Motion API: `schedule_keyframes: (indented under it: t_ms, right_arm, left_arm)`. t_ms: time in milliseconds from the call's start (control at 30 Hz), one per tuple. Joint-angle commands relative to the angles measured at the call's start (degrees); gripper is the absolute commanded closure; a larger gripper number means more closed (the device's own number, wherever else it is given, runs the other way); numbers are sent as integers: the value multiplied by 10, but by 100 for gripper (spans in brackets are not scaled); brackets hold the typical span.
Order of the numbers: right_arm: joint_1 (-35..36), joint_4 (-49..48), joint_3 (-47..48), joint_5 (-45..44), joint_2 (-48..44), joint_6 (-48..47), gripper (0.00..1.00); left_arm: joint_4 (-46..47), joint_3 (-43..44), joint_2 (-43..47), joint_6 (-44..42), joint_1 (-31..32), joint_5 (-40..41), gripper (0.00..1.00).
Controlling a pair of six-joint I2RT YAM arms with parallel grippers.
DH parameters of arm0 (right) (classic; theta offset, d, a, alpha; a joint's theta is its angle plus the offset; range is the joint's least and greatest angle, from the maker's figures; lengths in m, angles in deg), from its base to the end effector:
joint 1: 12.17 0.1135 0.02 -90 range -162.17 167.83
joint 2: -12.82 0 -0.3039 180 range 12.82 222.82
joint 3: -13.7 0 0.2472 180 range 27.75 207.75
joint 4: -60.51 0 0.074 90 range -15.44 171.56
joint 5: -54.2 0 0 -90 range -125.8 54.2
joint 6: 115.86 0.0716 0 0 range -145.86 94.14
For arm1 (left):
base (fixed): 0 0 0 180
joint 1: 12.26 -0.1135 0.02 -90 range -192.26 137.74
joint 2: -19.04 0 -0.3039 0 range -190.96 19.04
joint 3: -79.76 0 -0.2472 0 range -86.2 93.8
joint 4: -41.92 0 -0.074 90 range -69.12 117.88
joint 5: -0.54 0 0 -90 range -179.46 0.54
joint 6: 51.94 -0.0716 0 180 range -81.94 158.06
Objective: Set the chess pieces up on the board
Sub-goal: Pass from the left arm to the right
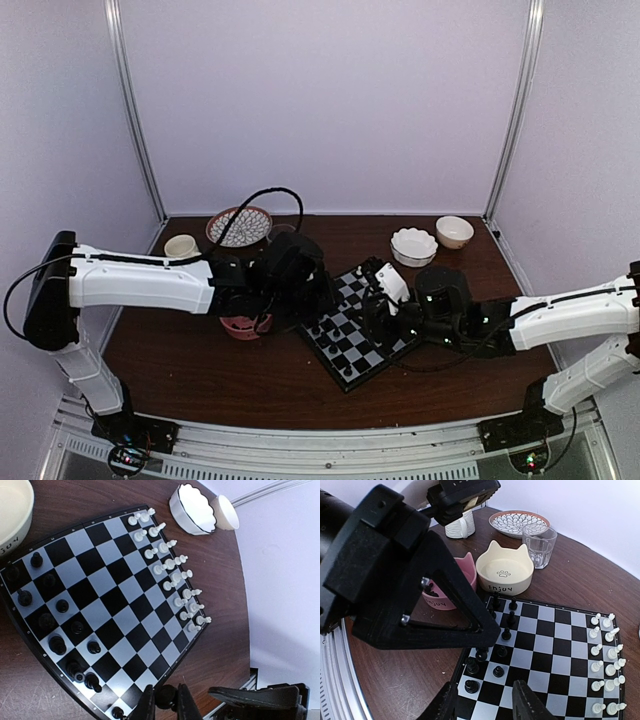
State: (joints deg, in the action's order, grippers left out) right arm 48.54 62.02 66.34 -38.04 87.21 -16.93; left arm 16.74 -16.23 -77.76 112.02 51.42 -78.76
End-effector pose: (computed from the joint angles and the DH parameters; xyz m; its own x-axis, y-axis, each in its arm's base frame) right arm 0.1500 0.2616 0.2571 -0.3234 -0.2595 -0.9100 -0.8136 0.5673 0.1274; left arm 0.1941 -0.3624 0.2717 -0.8595 -0.3924 -0.3276 -0.0367 0.6866 -0.7261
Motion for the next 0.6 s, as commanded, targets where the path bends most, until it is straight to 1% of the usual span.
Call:
schedule_keyframes:
  t_ms: [0, 67, 167, 567]
  right_arm:
    - [-5, -10, 2, -18, 9, -1, 60]
    - [-7, -9, 4, -17, 13, -1, 61]
    - [-9, -8, 8, -11, 21, -1, 66]
    - [-10, -18, 10, 6, 27, -7, 67]
  left_arm:
    - [44, 15, -5, 13, 6, -18, 92]
    - [47, 13, -6, 15, 8, -22, 92]
    - [49, 10, -6, 17, 9, -31, 92]
    - [59, 7, -10, 20, 12, -49, 91]
